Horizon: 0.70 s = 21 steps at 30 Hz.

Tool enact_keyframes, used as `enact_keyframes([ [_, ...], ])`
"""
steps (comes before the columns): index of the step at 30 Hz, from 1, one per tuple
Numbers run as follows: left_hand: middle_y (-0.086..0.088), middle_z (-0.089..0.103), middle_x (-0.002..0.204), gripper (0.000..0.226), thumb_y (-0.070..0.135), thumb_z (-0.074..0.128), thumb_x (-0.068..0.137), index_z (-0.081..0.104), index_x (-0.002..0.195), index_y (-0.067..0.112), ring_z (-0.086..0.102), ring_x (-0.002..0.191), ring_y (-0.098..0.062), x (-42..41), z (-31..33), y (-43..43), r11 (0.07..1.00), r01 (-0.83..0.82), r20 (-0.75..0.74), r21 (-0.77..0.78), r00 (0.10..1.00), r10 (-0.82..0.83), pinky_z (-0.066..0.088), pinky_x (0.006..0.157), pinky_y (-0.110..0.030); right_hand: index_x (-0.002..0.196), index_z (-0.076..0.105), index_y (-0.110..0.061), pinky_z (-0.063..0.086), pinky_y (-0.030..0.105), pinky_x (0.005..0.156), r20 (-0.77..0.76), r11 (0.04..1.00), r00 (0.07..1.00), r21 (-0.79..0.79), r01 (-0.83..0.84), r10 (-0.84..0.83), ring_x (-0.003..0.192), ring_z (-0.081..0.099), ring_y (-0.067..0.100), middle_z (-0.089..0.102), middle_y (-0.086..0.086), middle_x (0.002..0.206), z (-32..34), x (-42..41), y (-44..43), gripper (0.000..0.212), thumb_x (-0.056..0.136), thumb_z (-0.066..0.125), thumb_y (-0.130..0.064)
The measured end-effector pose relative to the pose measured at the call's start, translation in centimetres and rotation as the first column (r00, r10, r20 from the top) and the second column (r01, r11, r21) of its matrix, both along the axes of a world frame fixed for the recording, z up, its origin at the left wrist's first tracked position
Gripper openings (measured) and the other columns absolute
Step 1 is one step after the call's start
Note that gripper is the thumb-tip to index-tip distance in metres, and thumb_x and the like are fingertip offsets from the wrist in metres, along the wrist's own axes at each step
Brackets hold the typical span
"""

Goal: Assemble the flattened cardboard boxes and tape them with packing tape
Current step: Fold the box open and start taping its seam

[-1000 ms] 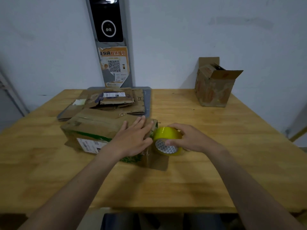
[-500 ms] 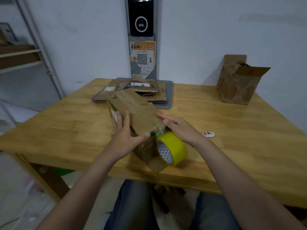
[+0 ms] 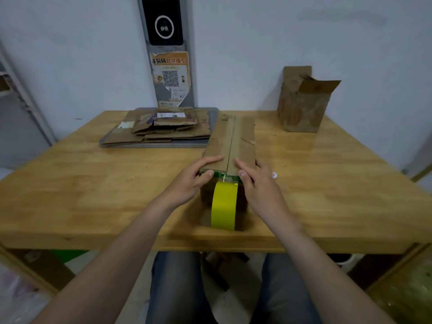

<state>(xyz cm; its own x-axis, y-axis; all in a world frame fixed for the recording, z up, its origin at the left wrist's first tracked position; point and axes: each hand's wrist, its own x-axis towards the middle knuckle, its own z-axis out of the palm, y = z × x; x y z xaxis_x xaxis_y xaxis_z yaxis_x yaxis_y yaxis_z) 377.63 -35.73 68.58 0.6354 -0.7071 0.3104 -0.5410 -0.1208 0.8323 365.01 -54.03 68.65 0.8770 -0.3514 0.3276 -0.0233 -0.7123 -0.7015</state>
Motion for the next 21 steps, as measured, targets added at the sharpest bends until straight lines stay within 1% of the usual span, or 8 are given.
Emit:
enact_keyframes([
  [3,0.015,0.058,0.140,0.039,0.031,0.054,0.100,0.058,0.134,0.050,0.053,0.129,0.001,2.3,0.5,-2.4,0.999,0.001,-0.002,0.049,1.000,-0.001,0.041,0.104,-0.018,0.147,0.049,-0.045,0.037,0.037,0.110,-0.029,0.998,0.998,-0.032,0.059,-0.060,0.147,0.035,0.025,0.031,0.012,0.160,0.4,1.6,-1.5,0.040,0.109,0.039,-0.038],
  [6,0.015,0.060,0.140,0.040,0.028,0.054,0.103,0.057,0.133,0.053,0.054,0.131,-0.003,4.9,0.4,-4.4,0.998,-0.001,-0.003,0.064,1.000,0.001,0.043,0.111,-0.030,0.148,0.049,-0.043,0.036,0.045,0.114,-0.073,0.995,0.993,-0.049,0.085,-0.089,0.145,0.037,0.026,0.033,0.013,0.159,0.9,4.0,-3.4,0.040,0.109,0.039,-0.038],
  [8,0.011,0.059,0.143,0.040,0.024,0.055,0.105,0.058,0.133,0.053,0.052,0.135,-0.007,6.7,0.3,-5.7,0.998,-0.006,-0.006,0.064,1.000,0.007,0.041,0.114,-0.034,0.148,0.050,-0.040,0.036,0.039,0.111,-0.069,0.996,0.994,-0.033,0.085,-0.087,0.143,0.039,0.027,0.034,0.013,0.157,1.1,5.7,-4.8,0.040,0.109,0.040,-0.037],
  [10,0.009,0.058,0.144,0.040,0.023,0.055,0.106,0.058,0.134,0.052,0.049,0.137,-0.006,8.5,0.6,-7.0,0.996,-0.014,-0.013,0.083,1.000,0.015,0.041,0.113,-0.029,0.147,0.052,-0.037,0.037,0.032,0.107,-0.065,0.997,0.995,-0.029,0.077,-0.079,0.143,0.039,0.026,0.036,0.013,0.154,1.3,7.6,-6.2,0.040,0.109,0.042,-0.035],
  [12,0.019,0.059,0.136,0.040,0.024,0.056,0.105,0.059,0.134,0.052,0.053,0.124,0.009,9.9,1.1,-8.3,0.994,-0.024,-0.003,0.108,1.000,0.025,0.042,0.100,-0.015,0.146,0.053,-0.036,0.037,0.030,0.106,-0.080,0.997,0.994,-0.038,0.067,-0.070,0.143,0.038,0.026,0.037,0.014,0.152,1.5,9.4,-7.7,0.039,0.109,0.043,-0.035],
  [16,0.027,0.061,0.125,0.038,0.028,0.057,0.104,0.058,0.131,0.055,0.056,0.113,0.011,12.4,2.2,-10.2,0.988,-0.063,0.012,0.138,0.998,0.062,0.046,0.095,-0.024,0.141,0.058,-0.042,0.038,0.042,0.109,-0.124,0.953,0.985,-0.293,0.076,-0.117,0.141,0.034,0.032,0.039,0.013,0.151,2.6,12.3,-10.8,0.037,0.106,0.047,-0.042],
  [19,0.007,0.067,0.122,0.034,0.033,0.060,0.103,0.060,0.133,0.051,0.063,0.114,-0.016,13.8,2.5,-11.1,0.971,-0.126,0.036,0.202,0.992,0.121,0.049,0.102,-0.046,0.126,0.069,-0.032,0.032,0.047,0.116,-0.063,0.875,0.998,-0.484,-0.004,-0.030,0.145,0.026,0.025,0.040,0.002,0.156,4.0,14.9,-12.5,0.032,0.102,0.053,-0.046],
  [21,0.008,0.066,0.113,0.024,0.032,0.066,0.099,0.066,0.120,0.043,0.063,0.106,-0.021,14.1,3.0,-11.7,0.962,-0.199,0.062,0.187,0.980,0.190,0.050,0.094,-0.045,0.121,0.069,-0.029,0.031,0.046,0.117,-0.088,0.875,0.993,-0.470,-0.115,0.083,0.145,0.028,0.020,0.043,-0.004,0.156,4.7,16.8,-13.0,0.030,0.100,0.056,-0.047],
])
